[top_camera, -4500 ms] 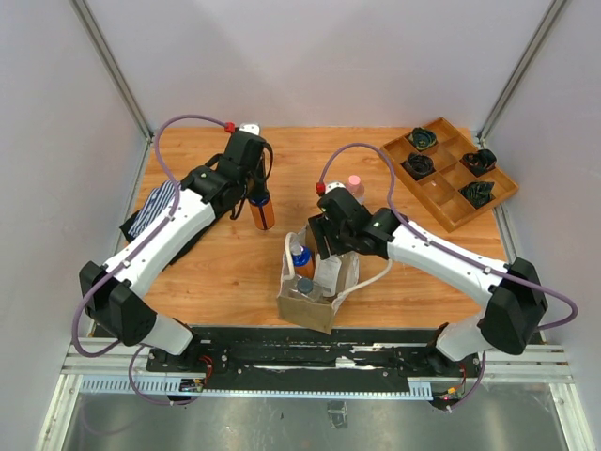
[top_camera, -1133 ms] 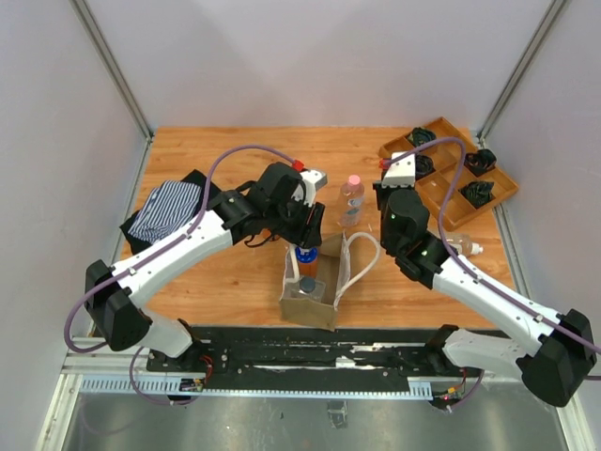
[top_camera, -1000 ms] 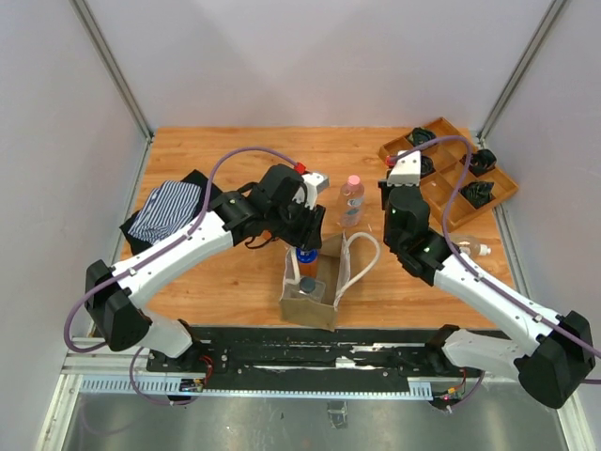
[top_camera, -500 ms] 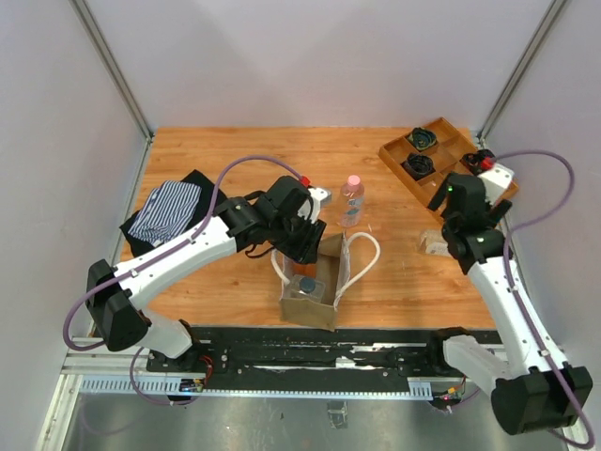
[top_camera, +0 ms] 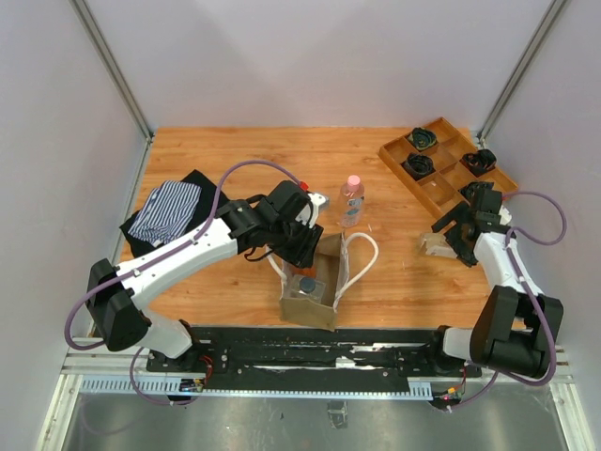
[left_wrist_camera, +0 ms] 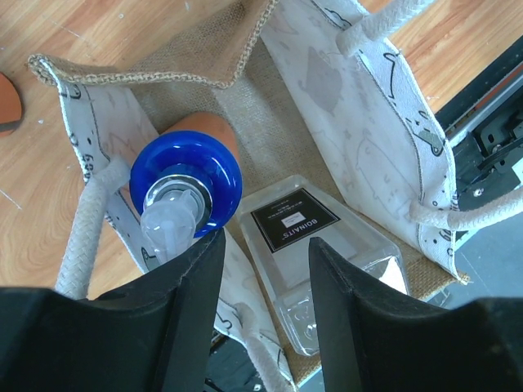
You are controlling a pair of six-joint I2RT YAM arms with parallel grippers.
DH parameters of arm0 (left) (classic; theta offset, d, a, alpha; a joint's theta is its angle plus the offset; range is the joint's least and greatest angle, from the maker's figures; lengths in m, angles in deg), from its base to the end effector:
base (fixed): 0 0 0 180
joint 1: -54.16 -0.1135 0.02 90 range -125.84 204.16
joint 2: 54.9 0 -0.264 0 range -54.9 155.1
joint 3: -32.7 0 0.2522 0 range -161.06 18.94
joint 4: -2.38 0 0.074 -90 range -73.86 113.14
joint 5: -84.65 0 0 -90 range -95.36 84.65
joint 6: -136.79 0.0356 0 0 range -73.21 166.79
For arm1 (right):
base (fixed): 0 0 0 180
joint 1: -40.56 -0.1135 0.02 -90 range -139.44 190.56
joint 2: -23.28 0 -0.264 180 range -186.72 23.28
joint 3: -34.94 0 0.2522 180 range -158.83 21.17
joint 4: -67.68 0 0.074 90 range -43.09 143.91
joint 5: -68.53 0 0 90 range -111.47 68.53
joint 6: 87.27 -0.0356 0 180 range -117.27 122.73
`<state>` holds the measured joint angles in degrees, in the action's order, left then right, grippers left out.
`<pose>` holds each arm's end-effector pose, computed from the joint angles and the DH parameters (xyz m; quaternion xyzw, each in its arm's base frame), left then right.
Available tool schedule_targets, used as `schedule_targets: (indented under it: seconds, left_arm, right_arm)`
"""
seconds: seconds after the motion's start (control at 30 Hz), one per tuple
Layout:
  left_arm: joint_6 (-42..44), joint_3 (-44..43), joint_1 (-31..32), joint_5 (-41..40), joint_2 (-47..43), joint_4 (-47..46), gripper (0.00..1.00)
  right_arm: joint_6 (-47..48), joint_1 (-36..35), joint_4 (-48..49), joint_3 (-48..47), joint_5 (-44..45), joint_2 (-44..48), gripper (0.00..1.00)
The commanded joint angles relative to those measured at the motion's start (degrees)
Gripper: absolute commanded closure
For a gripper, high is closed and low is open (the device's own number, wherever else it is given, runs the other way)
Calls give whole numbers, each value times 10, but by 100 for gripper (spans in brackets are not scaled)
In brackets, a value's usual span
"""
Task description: Take the personal care products out of the canvas bag
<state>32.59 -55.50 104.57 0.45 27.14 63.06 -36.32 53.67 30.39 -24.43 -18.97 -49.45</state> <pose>0.1869 -0.2317 0.3129 0.3103 0.8993 -0.2034 0.2315 0.2494 -0.0597 0.2226 0.4205 0.8423 0.0555 0.3326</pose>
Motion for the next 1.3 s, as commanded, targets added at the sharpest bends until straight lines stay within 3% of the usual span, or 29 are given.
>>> schedule_targets:
  seconds: [0.0, 0.23, 0.33, 0.37, 0.4, 0.47, 0.5, 0.7, 0.97, 1.13, 1.27]
  left_arm:
    - [-2, 7, 4, -11, -11, 5, 50]
    - [-1, 8, 3, -12, -5, 5, 51]
    - [-1, 8, 4, -11, -2, 4, 52]
    - [0, 8, 4, -10, -1, 3, 52]
    - [0, 8, 4, -9, -1, 2, 52]
    - [1, 8, 4, -6, 1, 1, 53]
    - [1, 9, 4, -6, 2, 1, 53]
    - [2, 9, 4, 0, 8, -4, 56]
    - [0, 6, 4, 4, 12, -3, 58]
    - [-5, 5, 4, 4, 11, -4, 59]
    - [-8, 5, 4, 5, 15, -9, 60]
  right_arm:
    - [-38, 26, 16, 26, -24, -16, 9]
    - [-60, 41, 46, 55, 6, -14, 11]
    - [-57, 52, 47, 57, 16, -17, 20]
    - [-54, 55, 49, 58, 18, -21, 28]
    - [-49, 57, 53, 60, 18, -24, 44]
    - [-40, 57, 55, 62, 15, -29, 88]
    - [-33, 57, 57, 63, 9, -29, 98]
    - [-6, 23, 94, 92, 6, 49, 99]
    - [68, -154, 95, 61, 89, 212, 99]
    - [178, -272, 129, 32, 139, 225, 99]
    - [244, -305, 233, 49, 161, 172, 99]
